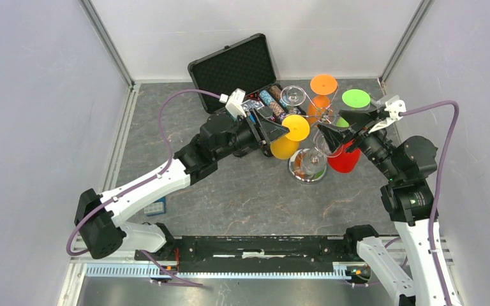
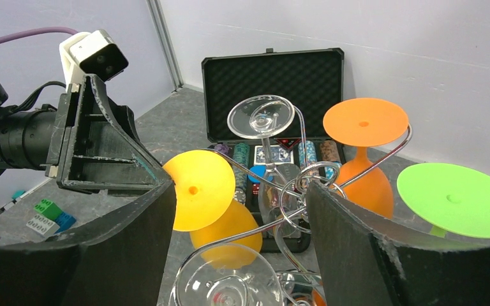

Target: Take the wine glass off the wine glass rack

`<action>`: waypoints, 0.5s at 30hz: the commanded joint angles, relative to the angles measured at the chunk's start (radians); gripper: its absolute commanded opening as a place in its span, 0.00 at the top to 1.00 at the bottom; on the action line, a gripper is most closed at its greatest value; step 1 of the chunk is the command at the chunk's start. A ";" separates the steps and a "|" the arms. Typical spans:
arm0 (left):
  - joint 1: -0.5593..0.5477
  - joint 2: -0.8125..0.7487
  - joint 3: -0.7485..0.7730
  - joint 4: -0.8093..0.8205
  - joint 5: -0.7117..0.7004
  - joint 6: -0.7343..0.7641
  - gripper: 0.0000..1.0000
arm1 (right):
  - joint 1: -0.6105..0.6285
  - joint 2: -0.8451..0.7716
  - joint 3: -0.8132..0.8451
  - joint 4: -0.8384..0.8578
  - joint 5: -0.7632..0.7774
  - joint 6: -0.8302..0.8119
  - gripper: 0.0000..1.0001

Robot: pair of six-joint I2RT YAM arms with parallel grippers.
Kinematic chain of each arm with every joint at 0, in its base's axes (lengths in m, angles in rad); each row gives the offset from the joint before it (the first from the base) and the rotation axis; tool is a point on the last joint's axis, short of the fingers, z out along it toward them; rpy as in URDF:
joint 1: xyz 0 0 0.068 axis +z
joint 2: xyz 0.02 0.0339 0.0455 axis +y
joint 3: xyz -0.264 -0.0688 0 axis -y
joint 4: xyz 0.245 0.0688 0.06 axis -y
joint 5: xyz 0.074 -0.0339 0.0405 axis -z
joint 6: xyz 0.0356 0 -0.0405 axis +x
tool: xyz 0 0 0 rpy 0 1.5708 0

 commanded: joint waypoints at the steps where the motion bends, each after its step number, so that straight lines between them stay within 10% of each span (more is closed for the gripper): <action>1: -0.011 -0.001 0.070 -0.054 -0.047 -0.037 0.48 | -0.001 -0.008 -0.011 0.042 -0.007 0.018 0.21; 10: -0.022 -0.008 0.078 -0.066 -0.059 -0.052 0.66 | -0.002 -0.014 -0.018 0.044 -0.001 0.022 0.20; 15: -0.028 -0.006 0.104 -0.096 -0.029 -0.054 0.97 | -0.002 -0.022 -0.025 0.045 0.024 0.029 0.21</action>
